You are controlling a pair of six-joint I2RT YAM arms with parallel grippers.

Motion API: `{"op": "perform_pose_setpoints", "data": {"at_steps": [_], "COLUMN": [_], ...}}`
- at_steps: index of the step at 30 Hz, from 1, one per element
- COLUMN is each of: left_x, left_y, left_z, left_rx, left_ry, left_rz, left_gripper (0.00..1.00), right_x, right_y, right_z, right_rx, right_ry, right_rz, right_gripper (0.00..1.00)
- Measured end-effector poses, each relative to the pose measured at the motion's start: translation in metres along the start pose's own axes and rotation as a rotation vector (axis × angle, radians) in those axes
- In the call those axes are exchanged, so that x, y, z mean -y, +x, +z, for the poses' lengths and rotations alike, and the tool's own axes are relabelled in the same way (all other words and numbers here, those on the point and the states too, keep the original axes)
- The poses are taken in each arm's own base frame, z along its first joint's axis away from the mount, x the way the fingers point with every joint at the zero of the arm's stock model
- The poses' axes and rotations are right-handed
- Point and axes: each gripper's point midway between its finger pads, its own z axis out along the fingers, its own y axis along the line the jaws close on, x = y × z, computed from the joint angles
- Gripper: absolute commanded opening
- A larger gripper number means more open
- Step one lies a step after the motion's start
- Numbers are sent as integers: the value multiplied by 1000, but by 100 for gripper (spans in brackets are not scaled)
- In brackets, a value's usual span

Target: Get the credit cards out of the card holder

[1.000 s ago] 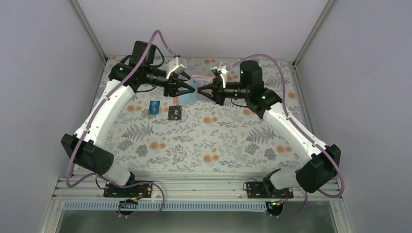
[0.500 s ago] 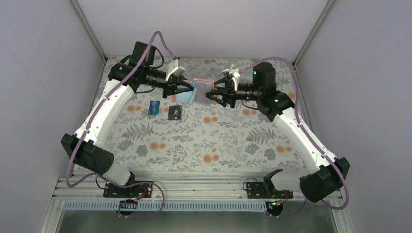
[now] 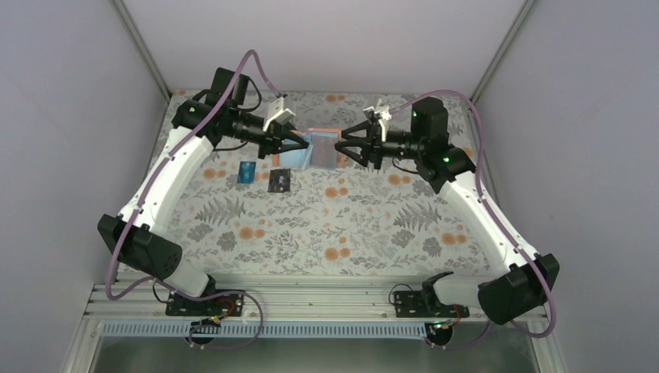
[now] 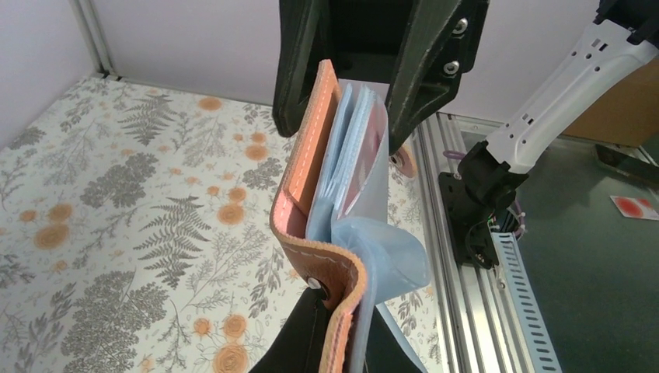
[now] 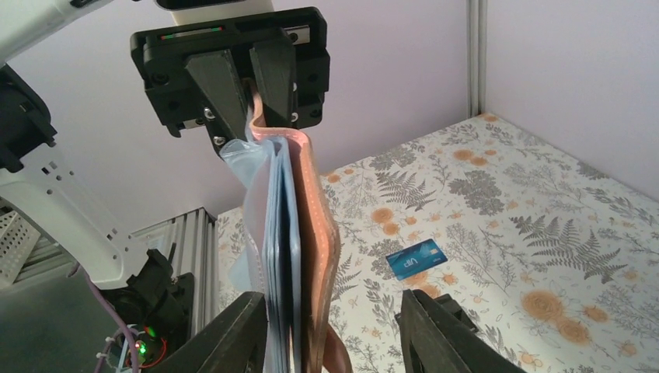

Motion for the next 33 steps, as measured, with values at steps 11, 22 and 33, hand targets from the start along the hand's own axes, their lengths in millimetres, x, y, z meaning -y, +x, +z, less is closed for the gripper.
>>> {"op": "perform_pose_setpoints", "data": {"at_steps": [11, 22, 33], "left_x": [7, 8, -24], "left_y": [-2, -2, 3], "left_z": [-1, -2, -9], "left_rx": [14, 16, -52], "left_ry": [34, 42, -149], "left_rz": [7, -1, 21], "left_gripper": [2, 27, 100], "right_x": [0, -19, 9], "right_y": [4, 5, 3], "right_z": [22, 39, 46], "right_rx": [-3, -4, -20], "right_ry": [-15, -116, 34], "right_rz": [32, 14, 141], "right_gripper": [32, 7, 4]}}
